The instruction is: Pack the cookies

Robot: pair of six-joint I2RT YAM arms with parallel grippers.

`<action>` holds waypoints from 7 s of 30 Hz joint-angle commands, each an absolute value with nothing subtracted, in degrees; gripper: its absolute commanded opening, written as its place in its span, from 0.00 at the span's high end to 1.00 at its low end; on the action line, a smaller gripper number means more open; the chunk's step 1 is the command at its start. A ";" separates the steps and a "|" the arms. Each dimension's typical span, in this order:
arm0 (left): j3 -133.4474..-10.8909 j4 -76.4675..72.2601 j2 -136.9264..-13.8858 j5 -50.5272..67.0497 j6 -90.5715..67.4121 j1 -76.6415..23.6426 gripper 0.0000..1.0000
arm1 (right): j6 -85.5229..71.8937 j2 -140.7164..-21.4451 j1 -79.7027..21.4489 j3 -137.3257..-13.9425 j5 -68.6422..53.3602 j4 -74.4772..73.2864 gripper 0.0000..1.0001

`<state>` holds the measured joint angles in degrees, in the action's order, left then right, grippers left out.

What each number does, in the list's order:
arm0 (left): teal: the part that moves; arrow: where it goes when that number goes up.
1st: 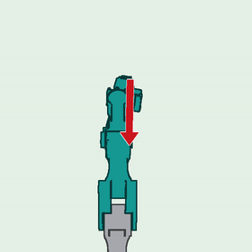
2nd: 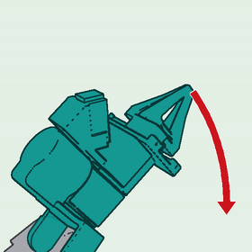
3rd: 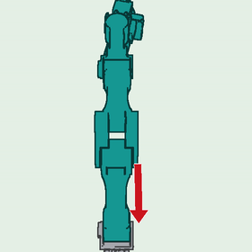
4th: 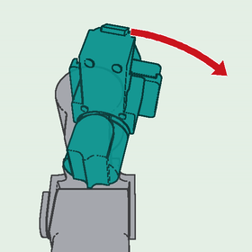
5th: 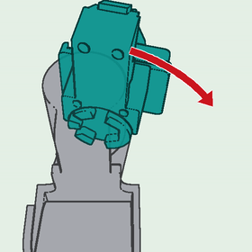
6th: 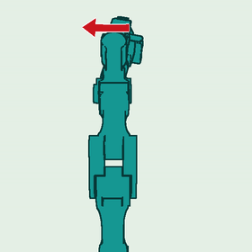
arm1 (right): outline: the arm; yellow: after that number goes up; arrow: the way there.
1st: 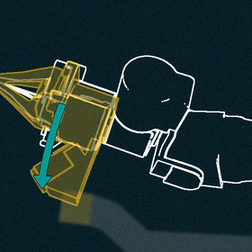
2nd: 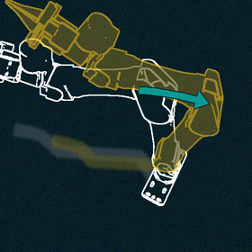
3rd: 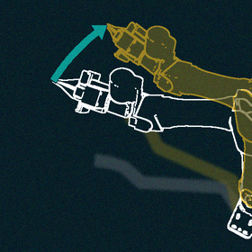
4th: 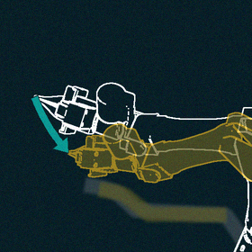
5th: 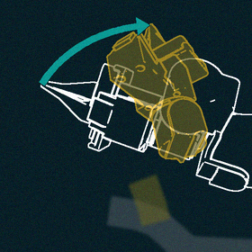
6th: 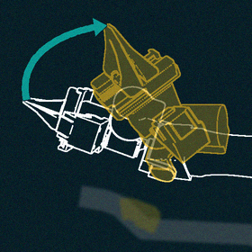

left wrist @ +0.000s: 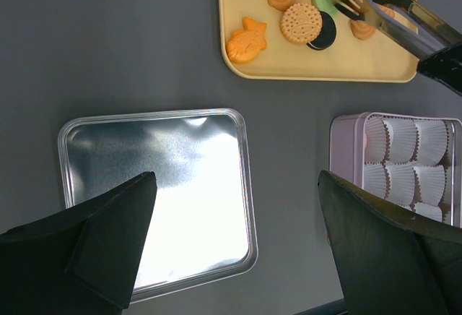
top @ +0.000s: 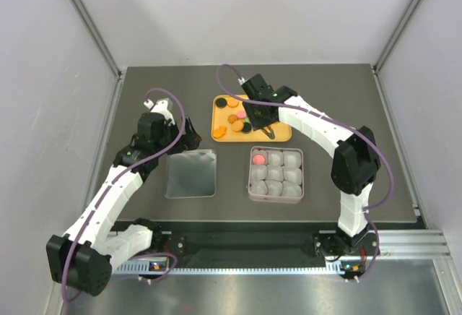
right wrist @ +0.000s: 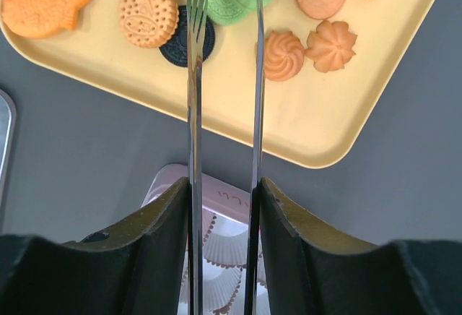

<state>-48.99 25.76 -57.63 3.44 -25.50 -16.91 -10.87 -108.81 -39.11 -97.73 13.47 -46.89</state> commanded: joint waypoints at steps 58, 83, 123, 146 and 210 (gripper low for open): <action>-49.57 24.70 -56.78 3.60 -25.05 -16.52 0.02 | -10.37 -108.20 -42.45 -107.32 20.75 -53.35 0.72; -49.57 24.70 -57.22 4.04 -24.96 -16.44 0.02 | -13.36 -88.43 -38.24 -93.26 10.38 -55.02 0.74; -49.39 24.52 -58.01 4.57 -25.05 -16.44 0.02 | -16.26 -68.29 -38.14 -69.43 0.26 -58.98 0.74; -49.39 24.61 -58.09 4.57 -25.05 -16.44 0.02 | -16.61 -70.23 -38.06 -65.92 5.27 -55.99 0.62; -49.39 24.70 -58.27 3.87 -25.05 -16.44 0.02 | -10.63 -116.28 -48.07 -108.19 17.93 -52.47 0.47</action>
